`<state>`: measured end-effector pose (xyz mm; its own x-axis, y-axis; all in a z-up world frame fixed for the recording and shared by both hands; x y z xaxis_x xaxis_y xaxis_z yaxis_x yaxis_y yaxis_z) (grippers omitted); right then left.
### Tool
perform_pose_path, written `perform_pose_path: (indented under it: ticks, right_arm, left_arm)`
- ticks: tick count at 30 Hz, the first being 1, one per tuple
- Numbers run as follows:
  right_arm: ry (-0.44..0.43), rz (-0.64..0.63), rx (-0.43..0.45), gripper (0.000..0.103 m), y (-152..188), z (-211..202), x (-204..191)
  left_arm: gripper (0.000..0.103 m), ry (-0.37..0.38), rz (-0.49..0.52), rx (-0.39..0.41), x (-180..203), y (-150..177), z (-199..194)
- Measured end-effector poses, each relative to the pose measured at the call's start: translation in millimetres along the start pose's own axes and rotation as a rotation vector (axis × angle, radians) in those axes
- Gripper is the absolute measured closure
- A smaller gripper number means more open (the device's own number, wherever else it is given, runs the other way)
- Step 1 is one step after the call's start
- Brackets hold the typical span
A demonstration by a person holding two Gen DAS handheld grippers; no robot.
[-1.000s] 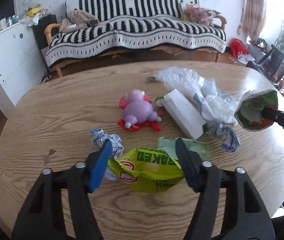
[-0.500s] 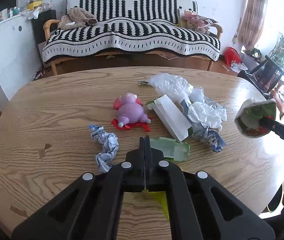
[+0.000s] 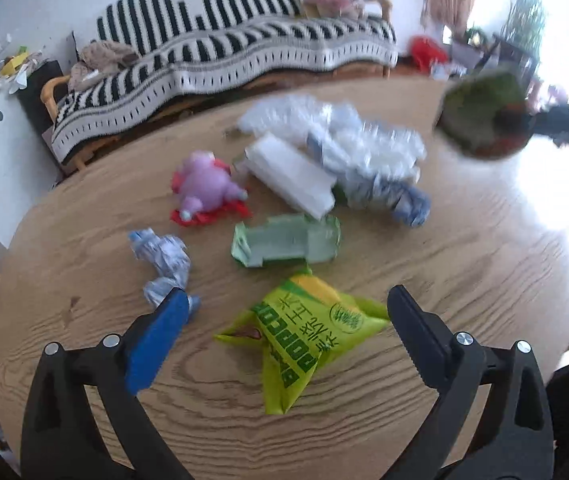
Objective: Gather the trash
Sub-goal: 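Grasp the crumpled green snack bag with right gripper while left grasps the popcorn bag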
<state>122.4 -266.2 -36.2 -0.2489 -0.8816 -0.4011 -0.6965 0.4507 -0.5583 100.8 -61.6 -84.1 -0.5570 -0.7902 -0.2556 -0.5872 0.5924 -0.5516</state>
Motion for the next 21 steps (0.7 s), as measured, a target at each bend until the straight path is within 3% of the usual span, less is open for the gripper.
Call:
perform_pose_path:
  ticks: [3, 4, 6, 7, 9, 11, 16, 21]
  right_arm:
    - [-0.004, 0.007, -0.005, 0.093, -0.4, -1.0, 1.8]
    - [-0.004, 0.008, -0.005, 0.093, -0.6, -1.5, 2.3]
    - [-0.005, 0.008, -0.004, 0.093, -1.8, -1.6, 2.9]
    - [-0.005, 0.009, -0.003, 0.093, -2.1, -2.0, 3.4]
    - [-0.005, 0.01, -0.003, 0.093, -1.9, -2.4, 3.5]
    - [-0.005, 0.009, -0.005, 0.093, -1.7, -2.6, 3.7]
    - [-0.004, 0.01, -0.005, 0.093, -2.6, -2.9, 4.6]
    - [-0.004, 0.007, -0.004, 0.093, -2.1, -3.1, 4.4]
  left_arm:
    - [0.007, 0.007, 0.034, -0.046, 6.1, 3.9, 16.8]
    - [0.014, 0.019, 0.047, -0.065, 9.7, 5.9, 21.6]
    - [0.018, -0.004, 0.073, -0.06, 14.8, 7.5, 20.9]
    - [0.027, -0.008, 0.095, -0.048, 18.2, 6.0, 17.8]
    - [0.033, 0.012, 0.083, -0.042, 19.7, 5.9, 12.3]
    - [0.05, 0.045, 0.043, -0.036, 18.4, 5.7, 8.5]
    - [0.061, 0.058, -0.007, -0.034, 10.6, 6.4, 1.9]
    - [0.065, 0.053, -0.017, -0.027, 7.8, 6.0, -4.5]
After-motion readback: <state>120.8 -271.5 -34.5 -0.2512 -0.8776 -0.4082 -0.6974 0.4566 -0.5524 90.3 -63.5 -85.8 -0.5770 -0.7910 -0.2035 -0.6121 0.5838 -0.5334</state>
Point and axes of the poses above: each gripper's, at about its wrist camera, not at the fingertips, and z roughly the way its jaws point, x to its right, y to its underside, the point moved 5 cm from there along z, roughly the way its jaws point, and after that the axes turned 15 degrees about z, right-handed, at the moved point
